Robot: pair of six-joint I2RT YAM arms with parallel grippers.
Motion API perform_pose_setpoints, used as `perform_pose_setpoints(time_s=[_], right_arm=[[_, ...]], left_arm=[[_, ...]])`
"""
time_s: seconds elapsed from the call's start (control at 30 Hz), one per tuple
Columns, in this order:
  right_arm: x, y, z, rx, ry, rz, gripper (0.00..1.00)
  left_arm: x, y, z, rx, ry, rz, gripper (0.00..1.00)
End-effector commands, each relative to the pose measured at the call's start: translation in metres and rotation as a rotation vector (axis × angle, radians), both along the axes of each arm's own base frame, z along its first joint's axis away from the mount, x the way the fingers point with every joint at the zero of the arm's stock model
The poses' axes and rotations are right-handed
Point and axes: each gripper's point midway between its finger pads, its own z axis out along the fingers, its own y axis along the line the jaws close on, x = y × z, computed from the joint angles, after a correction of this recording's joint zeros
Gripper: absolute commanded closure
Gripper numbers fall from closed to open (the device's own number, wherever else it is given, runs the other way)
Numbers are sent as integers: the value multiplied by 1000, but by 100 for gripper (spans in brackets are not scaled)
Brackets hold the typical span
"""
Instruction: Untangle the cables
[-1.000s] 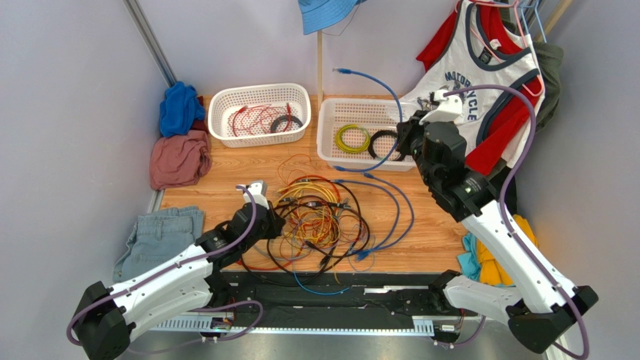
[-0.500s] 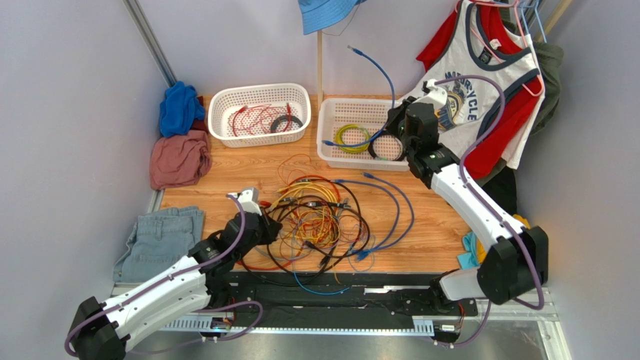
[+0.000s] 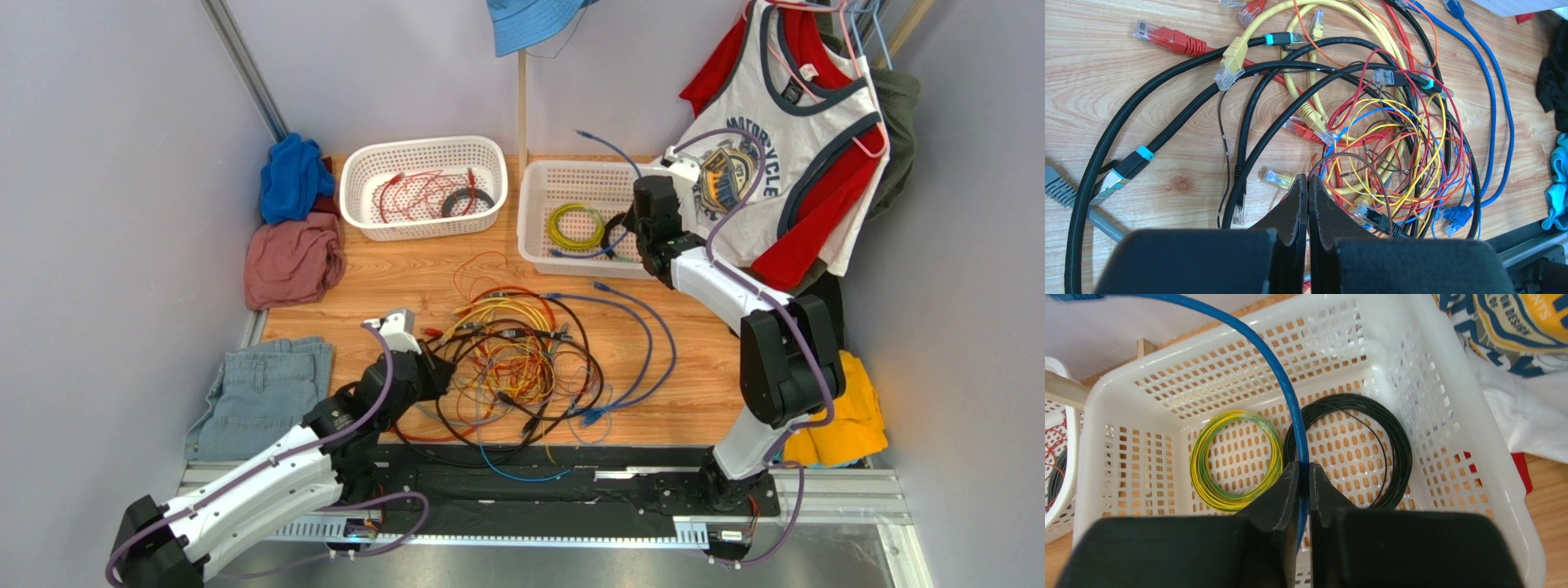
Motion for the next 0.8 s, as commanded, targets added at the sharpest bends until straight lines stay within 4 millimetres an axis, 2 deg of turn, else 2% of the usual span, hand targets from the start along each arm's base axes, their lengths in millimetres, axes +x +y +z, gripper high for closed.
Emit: perform_pose_setpoints(time_s=[0.0, 0.07, 0.1, 0.13, 0.2, 0.3, 0.33, 0.4, 0.43, 0.47, 0.5, 0.53, 0.6, 0.63, 0.7, 0.73, 0.77], right_arm=[[-15, 6, 21, 51, 8, 17, 80], [-27, 9, 24, 57, 5, 33, 58], [-30, 8, 27, 45, 6, 25, 41], [-36, 5, 23, 23, 36, 15, 37], [-39, -3, 32, -12, 36, -25, 32], [-51, -12, 46, -10, 9, -57, 31], [-58, -9, 63, 16, -30, -36, 31], [-70, 0, 68, 38, -52, 6, 32], [-82, 17, 80, 68, -73, 80, 34], [-90, 27, 81, 77, -71, 122, 35], [-100, 38, 72, 78, -52, 173, 35], [-117, 64, 75, 88, -55, 288, 36], [-138, 87, 62, 70, -24, 385, 37], [-157, 107, 46, 56, 15, 463, 37], [-176, 125, 20, 48, 81, 552, 37], [-192, 139, -4, 35, 144, 608, 37], [-200, 147, -15, 26, 172, 650, 38]], left_arm=[[4, 1, 8, -16, -26, 16, 100], [4, 0, 10, -23, -29, 12, 100], [4, 0, 10, -24, -31, 12, 100], [4, -1, 12, -29, -34, 11, 100], [5, -2, 18, -38, -45, 8, 100], [6, -2, 22, -38, -53, 7, 100], [6, -2, 23, -38, -55, 6, 100], [7, -3, 26, -41, -62, 8, 100], [8, -3, 28, -43, -66, 8, 100], [9, -3, 30, -42, -70, 11, 100], [10, -3, 35, -45, -80, 13, 100], [11, -4, 38, -45, -87, 13, 100], [14, -5, 50, -46, -107, 8, 100], [15, -6, 54, -42, -112, 4, 100], [17, -8, 66, -38, -131, -9, 100], [17, -9, 69, -35, -137, -12, 100], [18, -9, 70, -24, -133, -16, 100]])
